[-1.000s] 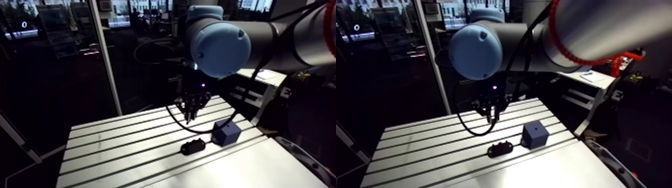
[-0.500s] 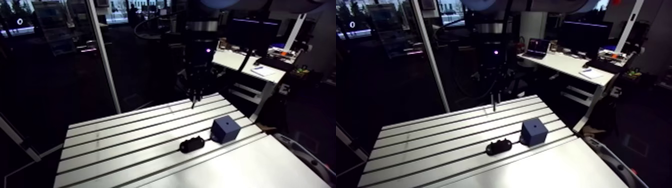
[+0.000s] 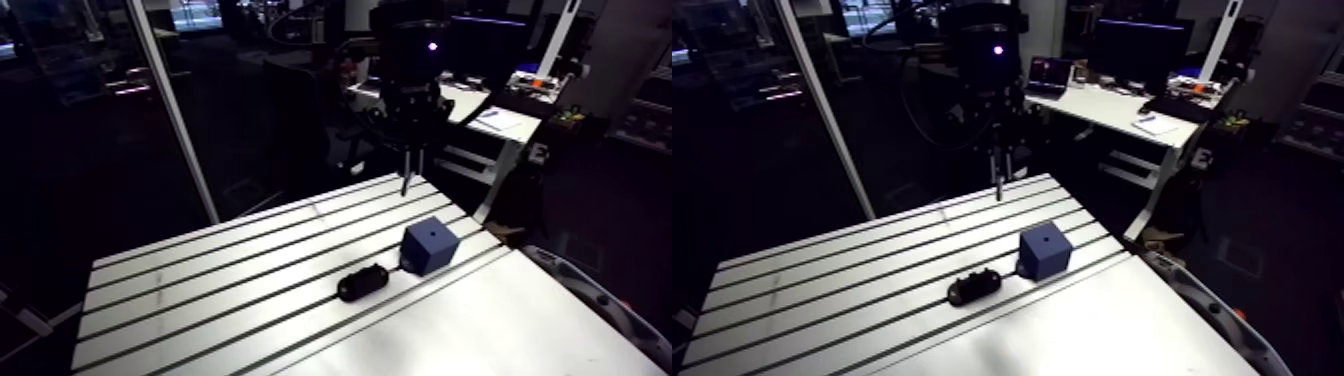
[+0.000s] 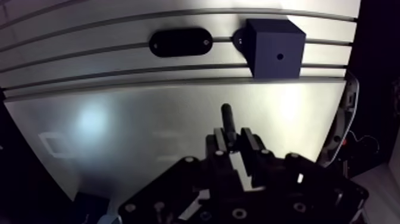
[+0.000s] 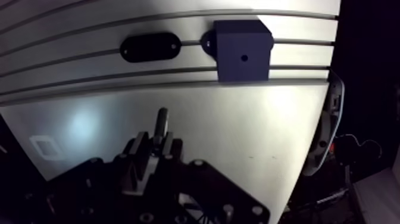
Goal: Pick up the M10 bolt and insert it into the hole until fully seated.
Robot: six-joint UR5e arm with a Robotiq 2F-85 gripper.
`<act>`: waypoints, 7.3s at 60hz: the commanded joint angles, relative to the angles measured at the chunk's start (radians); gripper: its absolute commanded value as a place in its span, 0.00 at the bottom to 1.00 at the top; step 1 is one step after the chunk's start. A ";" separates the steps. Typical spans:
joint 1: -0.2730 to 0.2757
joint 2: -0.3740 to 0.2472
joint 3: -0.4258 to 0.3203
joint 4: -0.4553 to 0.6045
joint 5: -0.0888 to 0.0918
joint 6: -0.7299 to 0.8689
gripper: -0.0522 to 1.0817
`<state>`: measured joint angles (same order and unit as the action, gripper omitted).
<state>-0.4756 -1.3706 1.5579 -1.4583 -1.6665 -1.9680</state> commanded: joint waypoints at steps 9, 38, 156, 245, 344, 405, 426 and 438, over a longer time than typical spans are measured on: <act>-0.043 0.060 -0.083 0.052 -0.003 0.005 1.00; -0.049 0.129 -0.111 0.068 -0.023 0.001 1.00; -0.112 0.249 -0.077 -0.030 -0.037 -0.012 1.00; -0.115 0.175 0.021 -0.136 -0.046 0.010 1.00; -0.131 0.189 0.058 -0.172 -0.045 0.028 1.00; -0.130 0.212 0.041 -0.173 -0.045 0.030 1.00; -0.132 0.212 0.043 -0.167 -0.042 0.028 1.00; -0.132 0.209 0.043 -0.159 -0.042 0.028 1.00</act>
<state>-0.6072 -1.1593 1.6005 -1.6247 -1.7082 -1.9392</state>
